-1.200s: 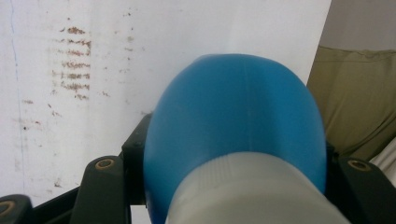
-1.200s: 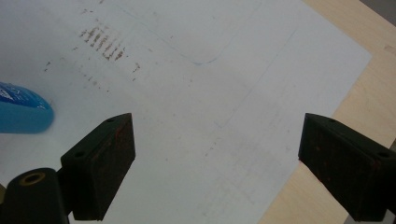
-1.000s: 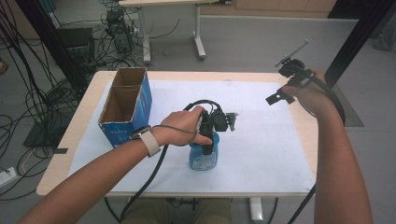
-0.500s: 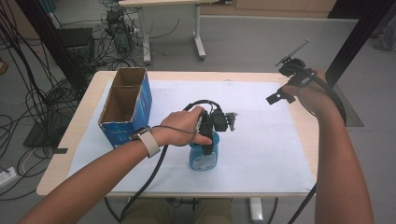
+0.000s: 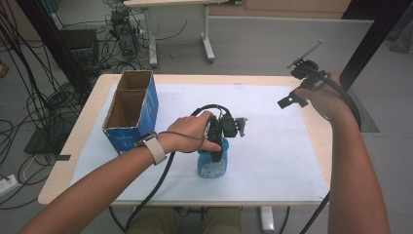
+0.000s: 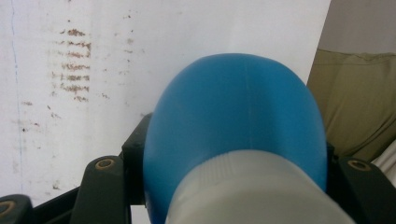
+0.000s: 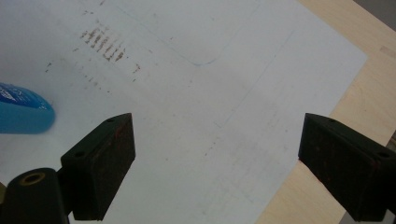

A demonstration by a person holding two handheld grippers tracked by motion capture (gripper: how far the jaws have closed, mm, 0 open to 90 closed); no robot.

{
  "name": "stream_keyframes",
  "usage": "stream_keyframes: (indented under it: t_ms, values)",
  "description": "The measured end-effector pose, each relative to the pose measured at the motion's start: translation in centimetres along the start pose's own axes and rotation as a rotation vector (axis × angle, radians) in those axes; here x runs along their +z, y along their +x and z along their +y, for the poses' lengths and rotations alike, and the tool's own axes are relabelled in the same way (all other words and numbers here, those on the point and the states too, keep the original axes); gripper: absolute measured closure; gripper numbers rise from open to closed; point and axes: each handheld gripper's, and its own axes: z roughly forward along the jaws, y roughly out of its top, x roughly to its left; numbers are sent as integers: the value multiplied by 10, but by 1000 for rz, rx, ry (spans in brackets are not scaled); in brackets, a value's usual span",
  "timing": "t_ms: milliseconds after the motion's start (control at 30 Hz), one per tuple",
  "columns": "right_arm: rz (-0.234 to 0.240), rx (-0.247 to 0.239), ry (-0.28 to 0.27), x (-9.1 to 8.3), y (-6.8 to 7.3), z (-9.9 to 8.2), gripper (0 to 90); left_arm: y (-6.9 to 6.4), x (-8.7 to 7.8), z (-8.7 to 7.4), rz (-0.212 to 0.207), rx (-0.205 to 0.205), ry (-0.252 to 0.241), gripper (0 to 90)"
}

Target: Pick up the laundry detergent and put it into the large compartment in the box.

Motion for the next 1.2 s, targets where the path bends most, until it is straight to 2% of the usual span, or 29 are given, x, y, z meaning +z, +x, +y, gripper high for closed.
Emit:
stream_keyframes:
  t_ms: [567, 1200]
  values:
    - [-2, -1, 1, 0, 1, 1, 108, 1, 0, -1, -1, 13, -5, 395]
    - [-3, 1, -1, -1, 1, 0, 108, 0, 0, -3, 2, 5, -10, 394]
